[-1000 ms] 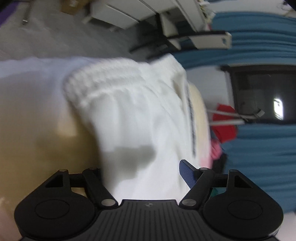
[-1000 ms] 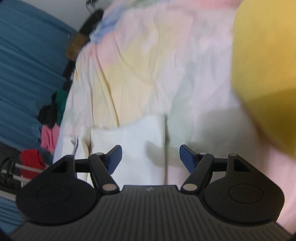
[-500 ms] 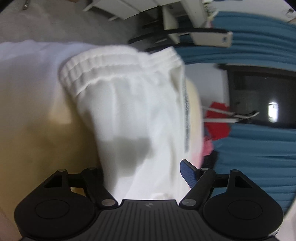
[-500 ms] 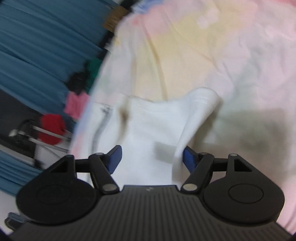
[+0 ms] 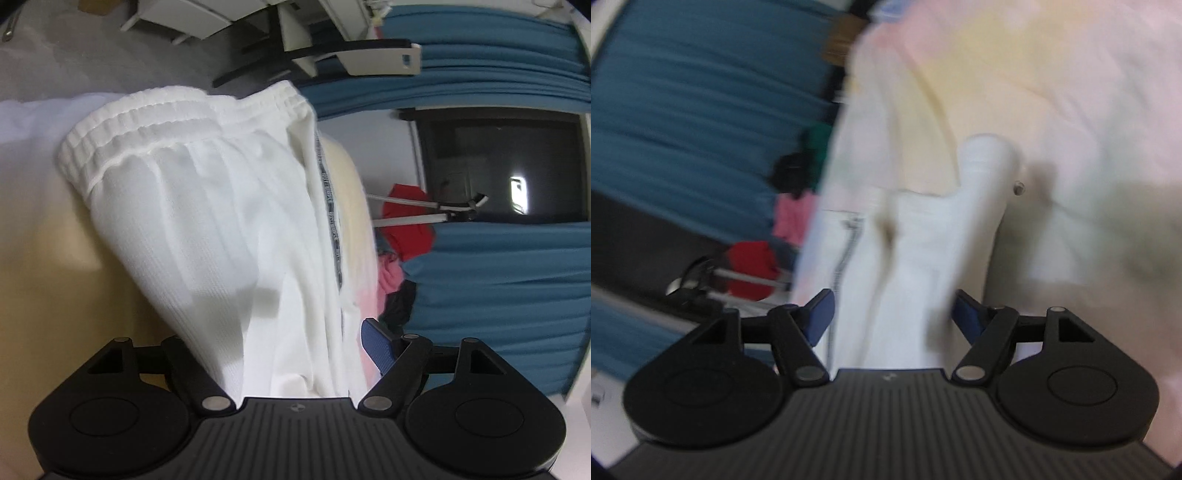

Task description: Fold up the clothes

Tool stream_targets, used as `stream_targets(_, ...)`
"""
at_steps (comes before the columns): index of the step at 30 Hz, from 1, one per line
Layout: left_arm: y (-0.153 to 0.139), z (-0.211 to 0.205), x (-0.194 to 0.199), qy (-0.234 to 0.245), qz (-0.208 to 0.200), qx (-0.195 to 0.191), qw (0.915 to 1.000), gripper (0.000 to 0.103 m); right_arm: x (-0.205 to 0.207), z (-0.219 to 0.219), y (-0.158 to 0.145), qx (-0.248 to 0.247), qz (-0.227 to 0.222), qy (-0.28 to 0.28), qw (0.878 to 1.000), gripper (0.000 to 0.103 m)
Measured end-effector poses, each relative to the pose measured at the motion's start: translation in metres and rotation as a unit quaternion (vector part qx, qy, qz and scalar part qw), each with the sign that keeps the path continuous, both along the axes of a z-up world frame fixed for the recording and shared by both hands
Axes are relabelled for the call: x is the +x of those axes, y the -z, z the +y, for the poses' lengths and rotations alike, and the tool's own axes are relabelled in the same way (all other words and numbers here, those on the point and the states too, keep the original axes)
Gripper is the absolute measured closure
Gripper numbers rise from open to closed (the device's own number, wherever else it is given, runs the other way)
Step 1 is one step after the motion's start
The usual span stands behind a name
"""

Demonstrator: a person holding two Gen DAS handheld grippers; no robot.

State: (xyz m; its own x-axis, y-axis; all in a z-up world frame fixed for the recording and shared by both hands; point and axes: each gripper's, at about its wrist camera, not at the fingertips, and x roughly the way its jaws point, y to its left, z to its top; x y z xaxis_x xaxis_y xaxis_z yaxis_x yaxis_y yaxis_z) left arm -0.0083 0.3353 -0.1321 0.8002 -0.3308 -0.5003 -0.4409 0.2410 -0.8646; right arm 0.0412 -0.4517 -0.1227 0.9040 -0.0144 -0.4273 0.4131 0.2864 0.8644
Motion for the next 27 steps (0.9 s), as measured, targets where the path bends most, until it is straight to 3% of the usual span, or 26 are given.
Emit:
stream_targets(2, 0.005, -0.002, 0.005, 0.005, 0.043, 0.009, 0.9990, 0.032, 0.003, 0.002, 0.001, -0.003, 0.017, 0.001, 1.000, 0.034)
stream_targets(4, 0.009, -0.003, 0.012, 0.006, 0.069, 0.020, 0.9974, 0.040, 0.007, 0.003, 0.007, -0.001, 0.052, 0.009, 0.999, 0.048)
stream_targets(6, 0.009, -0.003, 0.016, 0.010, 0.074, 0.036, 0.9966, 0.043, 0.007, -0.006, 0.017, 0.000, 0.091, 0.017, 0.996, 0.071)
stream_targets(8, 0.007, -0.004, 0.020, 0.015, 0.076, 0.056, 0.9954, 0.051, 0.003, -0.014, 0.023, -0.007, 0.117, 0.029, 0.993, 0.080)
stream_targets(11, 0.010, 0.004, 0.010, -0.014, 0.070, 0.038, 0.9967, 0.060, -0.009, -0.017, 0.022, -0.015, 0.116, 0.045, 0.992, 0.094)
stream_targets(16, 0.018, 0.016, -0.007, -0.061, 0.050, 0.005, 0.9969, 0.090, -0.029, -0.013, -0.001, -0.056, 0.093, 0.060, 0.992, 0.097)
stream_targets(18, 0.013, 0.018, -0.013, -0.067, 0.040, 0.016, 0.9968, 0.093, -0.033, -0.013, -0.012, -0.073, 0.078, 0.064, 0.992, 0.097)
stream_targets(23, -0.028, 0.014, -0.039, -0.082, -0.029, 0.060, 0.9945, 0.096, -0.063, -0.011, -0.039, -0.104, 0.044, 0.091, 0.989, 0.097)
stream_targets(27, -0.064, 0.014, -0.047, -0.067, -0.069, 0.085, 0.9918, 0.096, -0.068, -0.013, -0.063, -0.120, 0.025, 0.100, 0.987, 0.097)
